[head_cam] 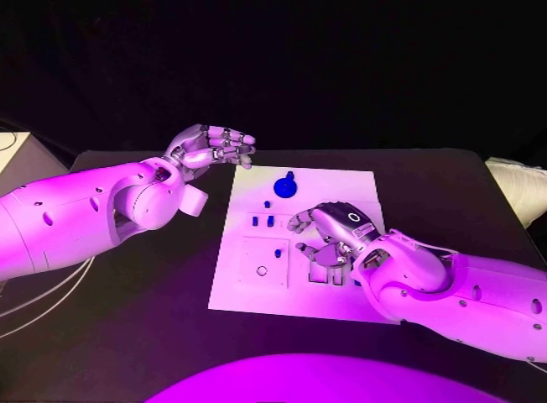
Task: Assemble the parts on the task board
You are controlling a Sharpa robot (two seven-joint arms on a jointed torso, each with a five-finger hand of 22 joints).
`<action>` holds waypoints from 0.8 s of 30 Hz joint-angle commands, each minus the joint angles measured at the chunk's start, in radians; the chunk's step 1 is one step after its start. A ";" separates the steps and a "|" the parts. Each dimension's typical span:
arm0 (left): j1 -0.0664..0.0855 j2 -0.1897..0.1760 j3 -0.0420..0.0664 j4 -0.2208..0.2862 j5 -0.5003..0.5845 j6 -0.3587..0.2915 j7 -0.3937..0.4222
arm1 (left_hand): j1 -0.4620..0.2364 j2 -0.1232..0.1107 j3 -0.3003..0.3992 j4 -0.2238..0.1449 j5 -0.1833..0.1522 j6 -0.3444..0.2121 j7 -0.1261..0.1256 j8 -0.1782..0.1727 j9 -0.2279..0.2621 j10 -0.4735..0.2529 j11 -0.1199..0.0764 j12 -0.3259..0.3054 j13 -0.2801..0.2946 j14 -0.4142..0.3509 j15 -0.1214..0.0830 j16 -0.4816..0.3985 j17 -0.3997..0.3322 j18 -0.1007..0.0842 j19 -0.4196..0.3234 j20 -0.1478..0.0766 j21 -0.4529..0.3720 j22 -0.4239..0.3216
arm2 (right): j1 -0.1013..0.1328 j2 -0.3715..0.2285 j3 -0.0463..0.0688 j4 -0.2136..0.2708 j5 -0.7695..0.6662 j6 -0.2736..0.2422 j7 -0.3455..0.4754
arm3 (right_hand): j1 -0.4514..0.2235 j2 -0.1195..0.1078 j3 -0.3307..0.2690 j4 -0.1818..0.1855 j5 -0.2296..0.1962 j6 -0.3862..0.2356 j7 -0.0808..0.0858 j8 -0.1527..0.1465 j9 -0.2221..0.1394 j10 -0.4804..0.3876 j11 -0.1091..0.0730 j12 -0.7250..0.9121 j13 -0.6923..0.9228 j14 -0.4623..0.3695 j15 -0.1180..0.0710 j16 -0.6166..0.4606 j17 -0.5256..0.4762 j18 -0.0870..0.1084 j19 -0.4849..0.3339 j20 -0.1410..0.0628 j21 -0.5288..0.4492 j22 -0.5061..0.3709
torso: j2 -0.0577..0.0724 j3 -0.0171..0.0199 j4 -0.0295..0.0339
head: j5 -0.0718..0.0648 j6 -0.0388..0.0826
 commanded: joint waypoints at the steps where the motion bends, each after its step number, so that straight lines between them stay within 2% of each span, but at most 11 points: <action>1: 0.000 0.003 0.001 0.000 0.006 0.024 0.007 | 0.010 0.001 -0.008 0.001 0.000 -0.001 0.005 -0.001 -0.001 -0.001 0.005 -0.004 -0.001 0.003 0.001 -0.005 0.001 0.000 0.004 0.003 -0.006 -0.002 | 0.032 -0.035 0.006 0.013 0.109 0.041 0.036 | 0.007 -0.003 0.008 0.001 0.004 0.005 -0.002 -0.005 -0.001 0.009 -0.003 0.007 0.000 0.010 -0.001 0.012 0.017 -0.002 0.010 -0.001 0.022 0.049 | -0.001 -0.0004 -0.0012 | -0.007 0.004; 6: -0.001 0.006 0.001 -0.002 0.006 0.029 0.009 | 0.010 0.001 -0.008 0.001 0.000 -0.001 0.005 -0.001 -0.001 -0.001 0.005 -0.004 -0.001 0.002 0.001 -0.006 0.002 0.000 0.004 0.003 -0.006 -0.002 | 0.101 -0.109 0.010 0.017 0.246 0.134 0.072 | -0.009 -0.015 0.001 0.012 0.017 0.005 0.000 -0.009 -0.002 0.014 -0.003 0.015 -0.002 0.025 -0.002 0.037 0.053 -0.010 0.028 -0.003 0.064 0.071 | 0.000 -0.0018 -0.0001 | -0.016 0.012; 11: -0.002 0.008 0.001 -0.004 0.006 0.030 0.009 | 0.010 0.000 -0.009 0.001 0.000 -0.001 0.005 -0.001 -0.001 -0.001 0.005 -0.004 -0.001 0.002 0.001 -0.006 0.002 0.000 0.004 0.003 -0.007 -0.002 | 0.132 -0.144 0.011 0.002 0.270 0.190 0.094 | -0.023 -0.030 -0.024 0.017 0.031 -0.002 -0.003 -0.016 -0.003 0.001 -0.003 0.015 -0.006 0.028 -0.002 0.045 0.062 -0.014 0.036 -0.003 0.084 0.082 | 0.000 -0.0011 -0.0005 | -0.017 0.016; 17: -0.002 0.010 0.001 -0.005 0.006 0.031 0.009 | 0.010 0.000 -0.009 0.001 0.000 -0.001 0.005 -0.001 -0.001 -0.001 0.005 -0.004 -0.001 0.002 0.001 -0.006 0.002 0.000 0.004 0.003 -0.007 -0.002 | 0.142 -0.152 0.010 -0.027 0.204 0.238 0.095 | -0.023 -0.027 -0.086 0.019 0.037 -0.018 -0.006 -0.029 -0.006 -0.030 -0.005 0.014 -0.011 0.030 -0.003 0.053 0.068 -0.014 0.037 -0.004 0.083 0.084 | 0.001 -0.0006 0.0023 | -0.019 0.015; 20: -0.002 0.009 0.001 -0.005 0.006 0.032 0.009 | 0.010 0.000 -0.009 0.001 0.000 -0.001 0.005 -0.001 -0.001 -0.001 0.005 -0.004 -0.001 0.002 0.001 -0.006 0.002 0.000 0.004 0.003 -0.007 -0.002 | 0.140 -0.148 0.008 -0.038 0.169 0.256 0.088 | -0.004 -0.014 -0.152 0.029 0.033 -0.026 -0.007 -0.039 -0.009 -0.056 -0.004 0.019 -0.012 0.029 -0.003 0.054 0.066 -0.012 0.033 -0.003 0.070 0.079 | 0.001 -0.0015 0.0024 | -0.020 0.013; 24: -0.002 0.009 0.001 -0.005 0.006 0.032 0.009 | 0.010 0.000 -0.009 0.001 0.000 -0.001 0.005 -0.001 -0.001 -0.001 0.005 -0.004 -0.001 0.002 0.001 -0.006 0.002 0.000 0.004 0.003 -0.007 -0.002 | 0.136 -0.140 0.005 -0.050 0.140 0.288 0.078 | 0.009 -0.004 -0.194 0.038 0.031 -0.027 -0.008 -0.042 -0.010 -0.067 -0.004 0.026 -0.011 0.028 -0.002 0.055 0.065 -0.011 0.032 -0.003 0.066 0.079 | 0.002 -0.0020 0.0034 | -0.020 0.010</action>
